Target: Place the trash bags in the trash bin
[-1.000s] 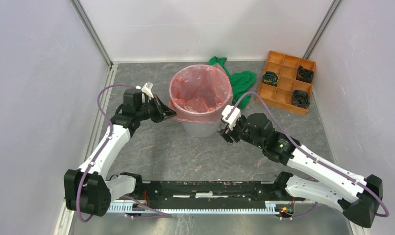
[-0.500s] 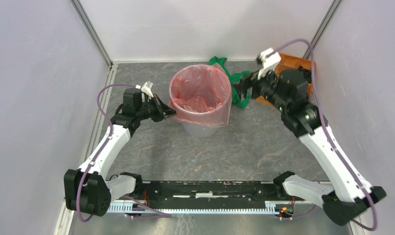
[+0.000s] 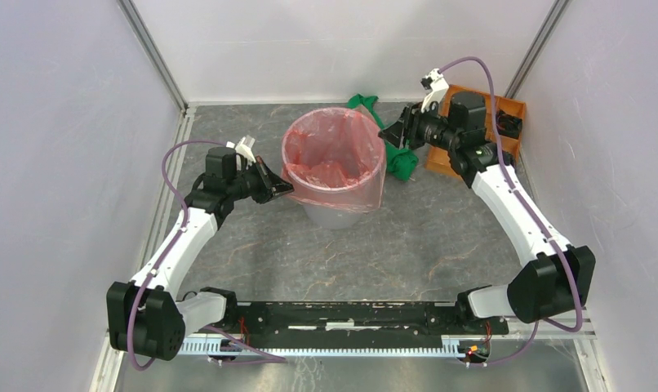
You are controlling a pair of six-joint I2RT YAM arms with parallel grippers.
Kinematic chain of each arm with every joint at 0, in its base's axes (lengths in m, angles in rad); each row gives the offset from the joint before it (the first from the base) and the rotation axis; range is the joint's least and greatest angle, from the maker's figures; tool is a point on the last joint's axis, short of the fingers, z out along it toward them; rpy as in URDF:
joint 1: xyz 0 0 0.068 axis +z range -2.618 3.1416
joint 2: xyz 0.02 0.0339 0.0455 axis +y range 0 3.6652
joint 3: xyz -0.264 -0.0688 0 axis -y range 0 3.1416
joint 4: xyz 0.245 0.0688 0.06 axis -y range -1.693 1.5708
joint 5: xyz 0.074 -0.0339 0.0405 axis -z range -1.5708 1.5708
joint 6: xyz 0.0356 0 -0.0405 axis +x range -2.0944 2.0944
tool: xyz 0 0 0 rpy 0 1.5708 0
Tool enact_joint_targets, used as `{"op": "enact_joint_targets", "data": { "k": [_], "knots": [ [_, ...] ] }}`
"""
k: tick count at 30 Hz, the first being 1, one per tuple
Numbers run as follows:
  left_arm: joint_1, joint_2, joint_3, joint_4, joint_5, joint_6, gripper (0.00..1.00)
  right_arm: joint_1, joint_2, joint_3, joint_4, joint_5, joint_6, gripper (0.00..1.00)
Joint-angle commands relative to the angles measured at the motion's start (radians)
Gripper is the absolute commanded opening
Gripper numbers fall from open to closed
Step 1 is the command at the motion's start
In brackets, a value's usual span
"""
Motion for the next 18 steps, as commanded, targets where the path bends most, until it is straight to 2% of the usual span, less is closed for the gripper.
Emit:
{"op": "enact_joint_targets", "data": {
  "k": [1, 3, 6, 10, 14, 15, 18],
  "knots": [
    [0.003, -0.008, 0.001, 0.029, 0.029, -0.012, 0.02, 0.003, -0.02, -0.039, 0.086, -0.075, 0.016, 0.54],
    [0.003, -0.006, 0.005, 0.028, 0.029, -0.012, 0.02, 0.004, -0.02, -0.054, 0.085, -0.073, 0.01, 0.54],
    [0.003, -0.003, 0.009, 0.029, 0.03, -0.01, 0.02, 0.005, -0.018, -0.076, 0.092, -0.069, 0.01, 0.5],
    [0.003, -0.004, 0.007, 0.028, 0.028, -0.012, 0.02, 0.006, -0.024, -0.075, 0.089, -0.03, 0.005, 0.3],
    [0.003, -0.005, 0.003, 0.029, 0.023, -0.012, 0.02, 0.004, -0.038, -0.078, 0.084, 0.004, 0.005, 0.03],
    [0.003, -0.003, 0.004, 0.028, 0.023, -0.012, 0.02, 0.004, -0.04, -0.075, 0.071, 0.016, 0.001, 0.0],
    [0.003, -0.001, 0.007, 0.028, 0.021, -0.01, 0.02, 0.003, -0.054, -0.083, 0.062, 0.059, -0.016, 0.0]
  ]
}}
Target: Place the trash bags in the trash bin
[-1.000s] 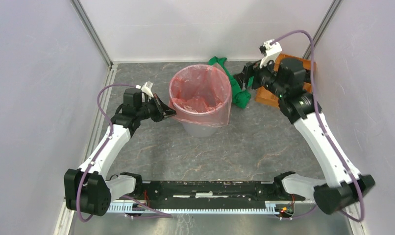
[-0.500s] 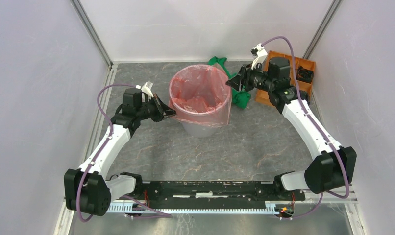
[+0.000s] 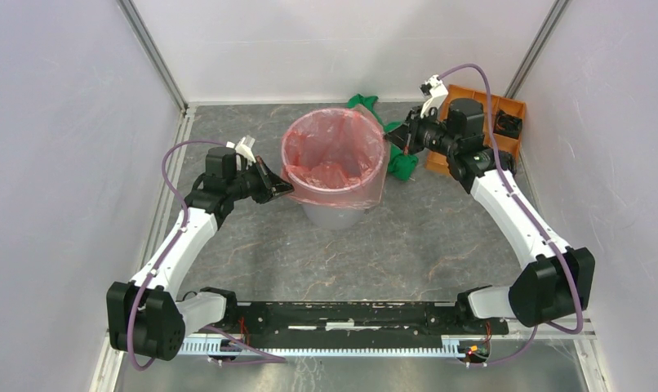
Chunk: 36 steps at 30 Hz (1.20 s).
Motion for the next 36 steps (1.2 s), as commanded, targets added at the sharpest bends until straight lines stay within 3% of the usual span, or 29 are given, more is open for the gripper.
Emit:
{"op": "enact_joint_targets", "data": {
  "k": [1, 9, 22, 36],
  "knots": [
    [0.003, 0.0, 0.008, 0.027, 0.019, -0.01, 0.02, -0.002, -0.038, -0.012, -0.01, 0.077, -0.033, 0.0],
    [0.003, 0.015, -0.009, 0.04, 0.002, -0.007, 0.02, -0.001, -0.038, -0.111, -0.001, 0.193, -0.082, 0.0],
    [0.003, 0.05, -0.136, 0.143, -0.027, -0.04, 0.02, 0.007, 0.049, -0.356, 0.319, 0.051, -0.01, 0.0],
    [0.003, 0.118, -0.19, 0.211, -0.063, -0.036, 0.02, 0.021, 0.123, -0.368, 0.299, 0.107, -0.098, 0.03]
  ]
}}
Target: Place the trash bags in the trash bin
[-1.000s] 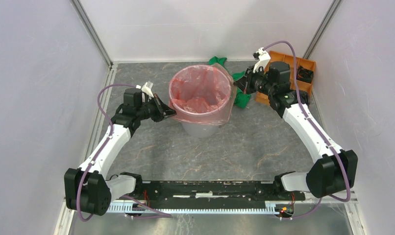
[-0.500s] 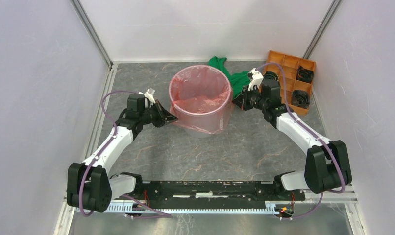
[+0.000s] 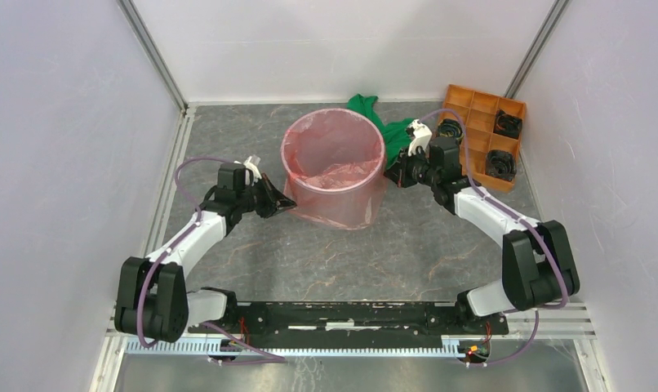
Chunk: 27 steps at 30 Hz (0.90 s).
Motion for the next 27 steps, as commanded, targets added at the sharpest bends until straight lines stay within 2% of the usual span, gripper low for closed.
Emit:
{"op": "enact_joint_targets", "data": {
  "k": [1, 3, 5, 9, 13, 17, 19, 22, 24, 27],
  "knots": [
    [0.003, 0.029, -0.019, 0.062, -0.027, -0.025, 0.02, 0.008, 0.055, -0.009, 0.054, -0.002, -0.029, 0.04],
    [0.003, 0.035, -0.023, 0.064, -0.033, -0.022, 0.02, 0.009, 0.062, -0.033, 0.082, -0.004, -0.008, 0.1],
    [0.003, 0.033, -0.027, 0.064, -0.043, -0.018, 0.02, 0.008, 0.052, -0.027, 0.042, 0.042, -0.018, 0.2],
    [0.003, 0.018, -0.022, 0.05, -0.049, -0.005, 0.02, 0.009, -0.019, 0.092, -0.223, 0.307, -0.119, 0.41],
    [0.003, 0.004, -0.017, 0.031, -0.048, 0.006, 0.02, 0.007, -0.123, 0.2, -0.394, 0.567, -0.202, 0.59],
    [0.003, -0.01, -0.015, 0.023, -0.048, 0.017, 0.02, 0.034, -0.151, 0.381, -0.524, 0.71, -0.292, 0.61],
    [0.003, -0.014, -0.014, 0.018, -0.048, 0.024, 0.02, 0.129, -0.134, 0.494, -0.559, 0.747, -0.358, 0.62],
    [0.003, -0.014, -0.011, 0.01, -0.049, 0.034, 0.02, 0.343, -0.058, 0.68, -0.619, 0.784, -0.447, 0.64],
    [0.003, -0.015, -0.009, 0.006, -0.049, 0.036, 0.02, 0.434, 0.0, 0.765, -0.632, 0.702, -0.478, 0.66],
    [0.003, -0.028, -0.01, 0.006, -0.049, 0.033, 0.02, 0.502, 0.11, 0.849, -0.643, 0.564, -0.495, 0.66]
  ]
}}
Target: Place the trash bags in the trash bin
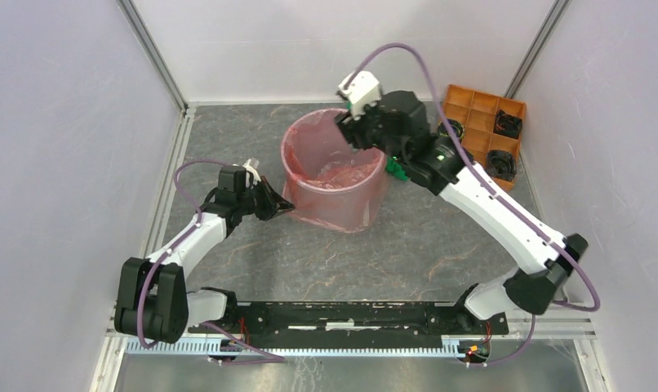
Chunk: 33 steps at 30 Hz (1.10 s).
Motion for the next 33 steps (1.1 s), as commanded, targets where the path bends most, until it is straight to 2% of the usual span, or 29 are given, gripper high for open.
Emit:
{"op": "enact_joint_targets", "data": {
  "k": [1, 3, 9, 12, 17, 27, 33],
  "knots": [
    [0.003, -0.039, 0.014, 0.001, -0.013, 0.032, 0.02, 0.085, 0.163, 0.128, -0.111, -0.135, -0.087, 0.66],
    [0.003, -0.051, 0.016, -0.01, -0.017, 0.034, 0.02, 0.104, 0.247, 0.2, -0.145, -0.145, -0.081, 0.63],
    [0.003, -0.089, 0.02, -0.033, -0.021, 0.036, 0.02, 0.105, 0.465, 0.345, -0.285, -0.09, -0.099, 0.3],
    [0.003, -0.097, 0.02, -0.042, -0.028, 0.045, 0.02, 0.105, 0.52, 0.331, -0.341, -0.059, -0.126, 0.21],
    [0.003, -0.087, 0.02, -0.044, -0.031, 0.053, 0.02, 0.102, 0.576, 0.307, -0.393, -0.078, -0.17, 0.14],
    [0.003, -0.09, 0.023, -0.045, -0.028, 0.054, 0.02, 0.1, 0.733, 0.34, -0.387, -0.204, -0.172, 0.12],
    [0.003, -0.088, 0.03, -0.047, -0.029, 0.052, 0.02, 0.1, 0.724, 0.282, -0.324, -0.313, -0.11, 0.12]
  ]
}}
